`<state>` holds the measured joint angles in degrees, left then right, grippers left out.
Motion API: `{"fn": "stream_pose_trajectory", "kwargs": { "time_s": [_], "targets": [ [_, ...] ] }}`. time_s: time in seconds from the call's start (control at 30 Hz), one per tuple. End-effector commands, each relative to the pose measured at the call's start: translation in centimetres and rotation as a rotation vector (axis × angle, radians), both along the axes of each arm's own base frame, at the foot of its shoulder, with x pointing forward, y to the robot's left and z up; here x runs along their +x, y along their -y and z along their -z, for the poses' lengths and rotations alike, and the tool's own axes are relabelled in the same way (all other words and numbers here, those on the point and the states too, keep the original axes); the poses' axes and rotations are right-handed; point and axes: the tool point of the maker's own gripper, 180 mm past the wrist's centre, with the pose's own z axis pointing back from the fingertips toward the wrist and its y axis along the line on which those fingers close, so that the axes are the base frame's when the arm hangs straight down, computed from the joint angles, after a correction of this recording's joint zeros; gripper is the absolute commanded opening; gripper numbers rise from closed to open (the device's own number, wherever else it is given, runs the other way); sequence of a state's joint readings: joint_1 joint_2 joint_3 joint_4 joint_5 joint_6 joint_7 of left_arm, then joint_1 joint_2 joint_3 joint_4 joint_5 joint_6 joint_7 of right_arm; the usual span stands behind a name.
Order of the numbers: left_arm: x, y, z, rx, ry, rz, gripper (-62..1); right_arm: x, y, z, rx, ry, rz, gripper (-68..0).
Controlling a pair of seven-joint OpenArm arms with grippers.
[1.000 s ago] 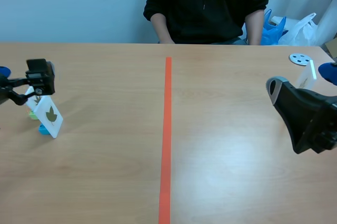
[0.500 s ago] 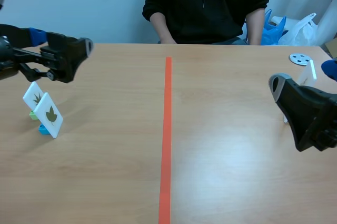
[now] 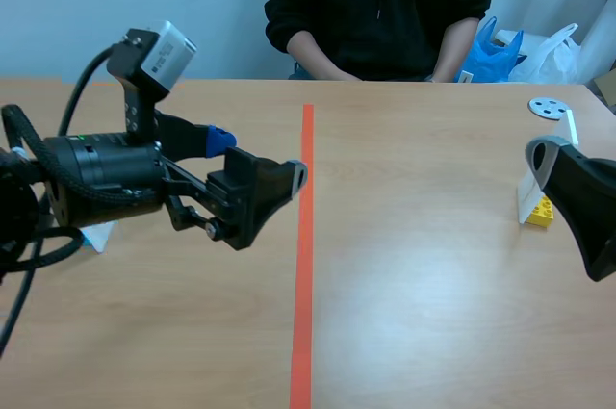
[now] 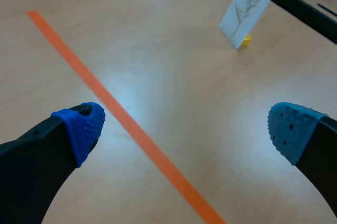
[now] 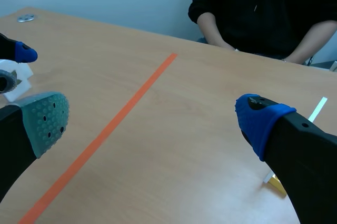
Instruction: Sort the leaf by its shape. The table is split by an orange tape line. A compound leaf with several leaflets goes to the left side, a simple leaf with one blade goes to the right side. Return to the home posture when a red brick is placed on the table.
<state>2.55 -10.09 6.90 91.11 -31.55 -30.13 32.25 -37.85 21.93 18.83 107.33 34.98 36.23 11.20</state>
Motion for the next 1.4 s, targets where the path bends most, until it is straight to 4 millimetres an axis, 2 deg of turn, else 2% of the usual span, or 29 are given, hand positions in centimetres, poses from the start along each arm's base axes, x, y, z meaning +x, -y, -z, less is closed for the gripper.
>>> {"fn": "stream_pose_trajectory", "kwargs": {
  "time_s": [0.0,0.23,0.57,0.77,1.17,1.37],
  "targets": [
    [0.4,0.6,-1.8,-0.053,0.047,-0.006,1.4,0.0,-0.3,-0.9,0.014,0.026,-0.019,0.4],
    [0.9,1.3,-2.5,-0.062,0.093,-0.032,1.4,0.0,-0.3,-1.3,0.05,0.035,-0.022,0.4],
    [1.3,0.4,-0.9,0.076,0.105,-0.059,1.4,0.0,-0.3,-1.4,0.051,0.039,-0.021,0.4],
    [1.6,0.2,-1.1,0.064,0.113,-0.078,1.4,0.0,-0.3,-1.4,0.05,0.038,-0.021,0.4],
    [2.2,-0.1,-3.1,-0.006,0.192,-0.103,1.4,0.0,-0.3,-1.4,0.05,0.038,-0.021,0.4],
    [1.6,-0.9,-1.6,0.012,0.149,-0.139,1.4,0.0,-0.3,-1.4,0.05,0.038,-0.021,0.4]
  ]
}}
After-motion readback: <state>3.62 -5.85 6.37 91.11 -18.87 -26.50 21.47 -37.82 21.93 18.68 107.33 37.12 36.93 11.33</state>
